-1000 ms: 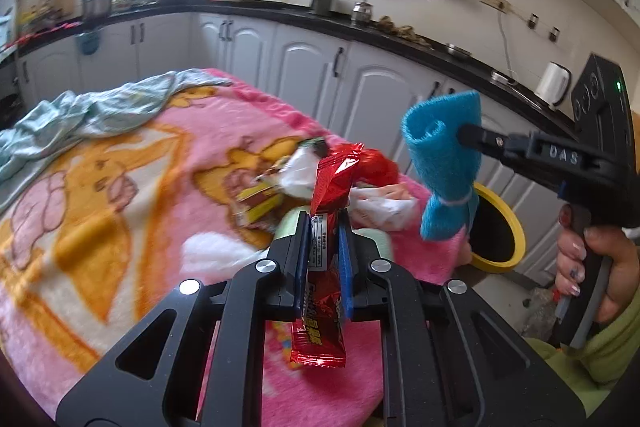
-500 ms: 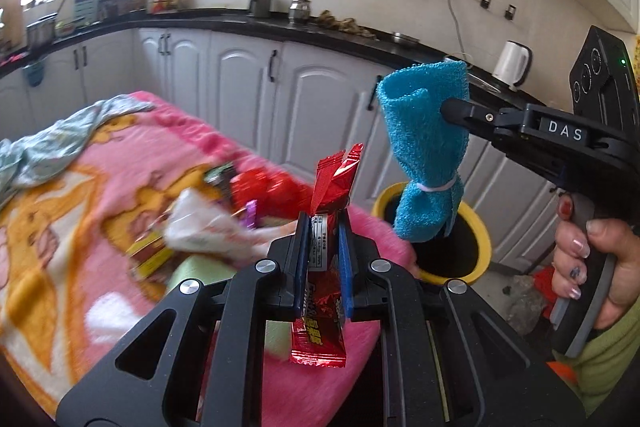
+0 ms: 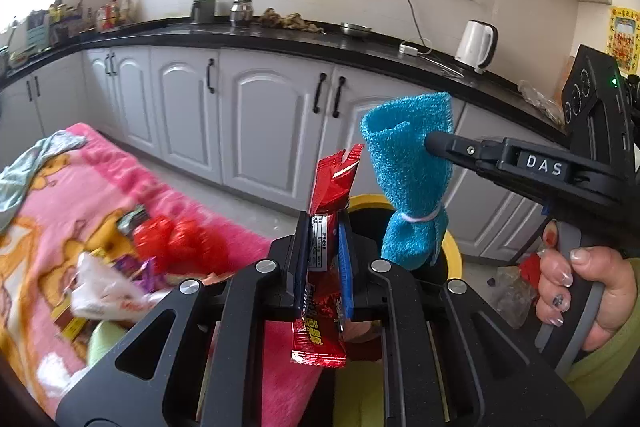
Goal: Collect trash
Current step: 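Carry the red wrapper and blue cloth over the yellow trash bin, then open both tools to drop the wrapper and cloth into the bin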
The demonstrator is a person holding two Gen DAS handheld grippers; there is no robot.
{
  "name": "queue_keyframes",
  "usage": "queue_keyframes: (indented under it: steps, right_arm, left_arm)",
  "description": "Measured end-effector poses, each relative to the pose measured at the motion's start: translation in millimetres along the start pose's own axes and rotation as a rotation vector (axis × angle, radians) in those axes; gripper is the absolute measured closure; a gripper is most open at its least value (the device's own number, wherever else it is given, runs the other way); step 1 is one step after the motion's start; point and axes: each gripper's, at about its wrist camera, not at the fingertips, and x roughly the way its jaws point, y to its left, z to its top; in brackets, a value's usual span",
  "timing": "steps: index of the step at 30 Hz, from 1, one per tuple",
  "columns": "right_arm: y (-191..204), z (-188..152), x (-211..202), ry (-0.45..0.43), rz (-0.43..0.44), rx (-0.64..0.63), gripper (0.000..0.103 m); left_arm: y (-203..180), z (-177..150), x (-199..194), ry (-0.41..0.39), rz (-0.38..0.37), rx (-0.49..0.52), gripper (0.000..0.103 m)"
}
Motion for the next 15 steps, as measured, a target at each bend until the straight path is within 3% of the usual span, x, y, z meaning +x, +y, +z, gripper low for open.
queue_keyframes:
  steps: [15]
  right_arm:
    - [-83,1,3,-0.009,-0.118,0.133,0.1]
  left_arm:
    - [-53,3,95,0.097,-0.084,0.04,0.094]
